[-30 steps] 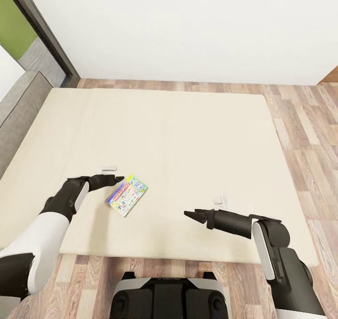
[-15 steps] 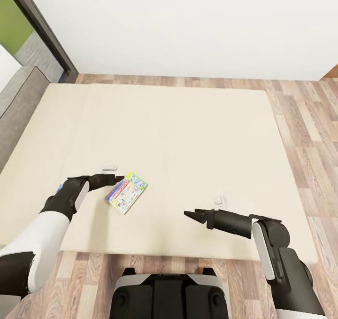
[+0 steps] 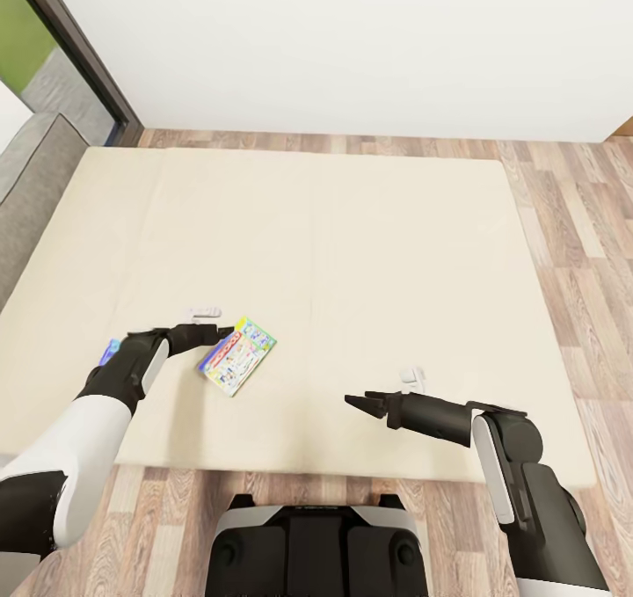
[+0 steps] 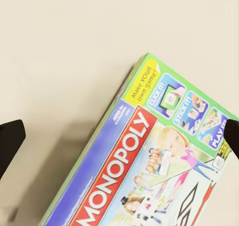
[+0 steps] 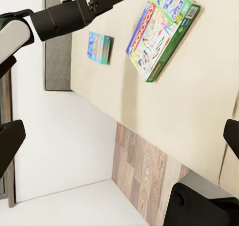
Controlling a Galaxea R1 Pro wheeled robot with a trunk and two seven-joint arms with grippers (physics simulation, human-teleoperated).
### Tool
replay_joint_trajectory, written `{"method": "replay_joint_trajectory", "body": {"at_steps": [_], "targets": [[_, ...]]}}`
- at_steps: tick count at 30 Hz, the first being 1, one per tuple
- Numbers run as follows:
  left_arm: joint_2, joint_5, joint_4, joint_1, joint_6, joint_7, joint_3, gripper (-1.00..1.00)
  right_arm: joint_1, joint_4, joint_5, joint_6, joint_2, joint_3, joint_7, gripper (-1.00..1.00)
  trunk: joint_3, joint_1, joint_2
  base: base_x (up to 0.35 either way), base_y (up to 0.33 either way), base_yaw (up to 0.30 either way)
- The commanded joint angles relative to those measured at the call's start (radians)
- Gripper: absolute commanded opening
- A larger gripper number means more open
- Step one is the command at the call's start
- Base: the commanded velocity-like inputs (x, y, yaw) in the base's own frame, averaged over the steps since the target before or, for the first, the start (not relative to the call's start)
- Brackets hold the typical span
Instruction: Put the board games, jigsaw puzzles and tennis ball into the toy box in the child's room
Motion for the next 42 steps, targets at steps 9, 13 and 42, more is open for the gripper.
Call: {"method": "replay_joint_trajectory", "body": {"at_steps": [9,13,42], "targets": [[-0.001,-0.002,-0.001,0.000,0.002,-0.006,-0.017,1.00,0.000,0.000,-0.002,0.006,0.001,-0.002,0.001,1.00,-0.016,0.000,-0.001,0.000,0.000,0.000],[0.000,-0.002,-0.001,0.001,0.001,-0.006,-0.033,1.00,0.000,0.000,-0.001,0.006,0.001,-0.002,0.001,1.00,-0.022,0.000,-0.001,0.000,0.000,0.000],[0.003,-0.004,-0.001,0.004,-0.040,-0.007,-0.039,1.00,0.000,0.003,-0.001,0.006,0.001,-0.003,-0.005,1.00,-0.069,0.000,-0.001,0.000,0.000,0.000]]}}
